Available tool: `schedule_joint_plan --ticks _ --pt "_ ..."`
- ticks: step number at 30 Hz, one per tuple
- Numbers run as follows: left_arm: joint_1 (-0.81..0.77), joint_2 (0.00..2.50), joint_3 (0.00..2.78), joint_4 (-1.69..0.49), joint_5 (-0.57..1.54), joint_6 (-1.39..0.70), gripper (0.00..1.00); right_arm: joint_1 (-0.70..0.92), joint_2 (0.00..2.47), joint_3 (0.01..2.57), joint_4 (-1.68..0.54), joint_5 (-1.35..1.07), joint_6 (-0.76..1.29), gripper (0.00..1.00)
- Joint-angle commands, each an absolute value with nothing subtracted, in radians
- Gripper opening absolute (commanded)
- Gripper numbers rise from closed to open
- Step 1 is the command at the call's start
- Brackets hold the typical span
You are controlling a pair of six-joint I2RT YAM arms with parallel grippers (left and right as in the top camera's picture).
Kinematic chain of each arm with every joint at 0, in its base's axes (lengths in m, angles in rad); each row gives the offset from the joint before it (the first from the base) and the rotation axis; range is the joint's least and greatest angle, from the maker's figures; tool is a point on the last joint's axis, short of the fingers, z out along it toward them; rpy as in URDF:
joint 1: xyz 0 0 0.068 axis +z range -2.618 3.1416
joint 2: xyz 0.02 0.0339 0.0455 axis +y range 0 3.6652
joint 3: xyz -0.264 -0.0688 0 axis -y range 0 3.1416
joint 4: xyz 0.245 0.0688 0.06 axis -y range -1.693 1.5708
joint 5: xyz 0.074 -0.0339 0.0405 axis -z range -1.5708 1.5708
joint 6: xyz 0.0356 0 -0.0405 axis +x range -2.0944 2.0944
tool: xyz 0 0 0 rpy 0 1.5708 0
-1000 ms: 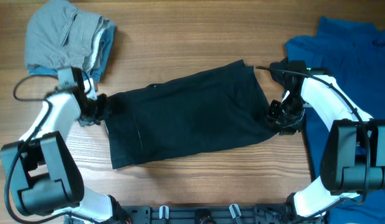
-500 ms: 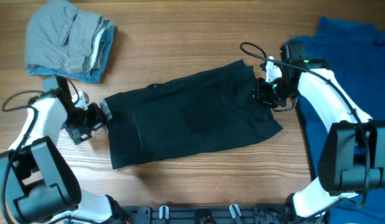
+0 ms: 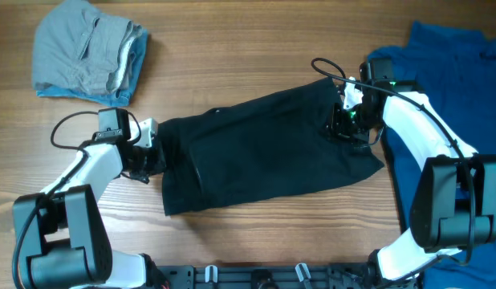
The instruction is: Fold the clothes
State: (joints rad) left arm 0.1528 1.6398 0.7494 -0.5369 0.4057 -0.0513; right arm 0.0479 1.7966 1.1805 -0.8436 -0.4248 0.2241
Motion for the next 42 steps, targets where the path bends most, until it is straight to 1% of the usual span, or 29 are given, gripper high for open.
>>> schedule_joint_plan --ticks 1,4,5,6,9,11,17,18,24,28,29,30,31,32,33,35,37,38,39,40,41,42 --pt "0.241 1.687 0.825 -0.725 0.194 -0.117 0.04 0.048 1.784 1.171 -0.838 -0.414 0.236 0.27" --pt "0.315 1.687 1.053 -0.955 0.173 -0.116 0.04 0.048 1.784 1.171 -0.838 -0.414 0.239 0.26" --pt "0.327 1.687 1.181 -1.056 0.173 -0.116 0.04 0.048 1.784 1.171 -0.838 -0.414 0.239 0.26" --pt "0.323 1.687 1.31 -1.144 0.176 -0.117 0.04 0.048 1.784 1.171 -0.838 -0.414 0.239 0.26" --pt "0.265 1.687 1.547 -1.246 0.229 -0.117 0.04 0.047 1.784 1.171 -0.83 -0.414 0.246 0.26" --pt "0.188 1.687 1.63 -1.248 0.258 -0.137 0.04 0.041 1.784 1.171 -0.818 -0.41 0.292 0.26" --pt "-0.076 1.745 1.633 -1.226 0.253 -0.247 0.04 0.017 1.784 1.171 -0.819 -0.41 0.299 0.26" --pt "-0.182 1.799 1.629 -1.185 0.262 -0.305 0.04 0.017 1.784 1.171 -0.818 -0.41 0.299 0.26" --pt "-0.465 1.988 1.629 -1.135 0.305 -0.406 0.04 0.017 1.784 1.171 -0.815 -0.41 0.299 0.27" --pt "-0.584 2.076 1.629 -1.079 0.317 -0.455 0.05 0.017 1.784 1.171 -0.815 -0.41 0.297 0.27" --pt "-0.599 2.09 1.629 -1.072 0.317 -0.461 0.09 0.017 1.784 1.171 -0.815 -0.41 0.295 0.27" --pt "-0.617 2.11 1.629 -1.059 0.31 -0.461 0.31 0.017 1.784 1.171 -0.815 -0.41 0.294 0.31" --pt "-0.62 2.119 1.629 -1.05 0.31 -0.461 0.36 0.017 1.784 1.171 -0.815 -0.41 0.29 0.35" --pt "-0.621 2.121 1.629 -1.041 0.313 -0.461 0.45 0.017 1.784 1.171 -0.815 -0.41 0.288 0.36" --pt "-0.621 2.122 1.629 -1.031 0.319 -0.461 0.57 0.017 1.784 1.171 -0.816 -0.41 0.288 0.38" --pt "-0.608 2.108 1.634 -1.044 0.324 -0.446 0.56 0.017 1.784 1.171 -0.816 -0.41 0.288 0.39" --pt "-0.581 2.08 1.665 -1.11 0.324 -0.42 0.54 0.017 1.784 1.171 -0.82 -0.422 0.276 0.39" --pt "-0.556 2.054 1.702 -1.169 0.323 -0.388 0.53 0.02 1.784 1.171 -0.82 -0.478 0.214 0.39" --pt "-0.519 2.015 1.755 -1.239 0.308 -0.358 0.53 0.028 1.784 1.171 -0.826 -0.584 0.143 0.38" --pt "-0.492 1.985 1.785 -1.267 0.29 -0.34 0.54 0.04 1.784 1.171 -0.833 -0.661 0.093 0.38" --pt "-0.465 1.954 1.803 -1.28 0.254 -0.34 0.57 0.062 1.784 1.171 -0.841 -0.726 0.049 0.41" --pt "-0.423 1.912 1.807 -1.275 0.223 -0.34 0.62 0.092 1.784 1.171 -0.847 -0.759 0.025 0.49"
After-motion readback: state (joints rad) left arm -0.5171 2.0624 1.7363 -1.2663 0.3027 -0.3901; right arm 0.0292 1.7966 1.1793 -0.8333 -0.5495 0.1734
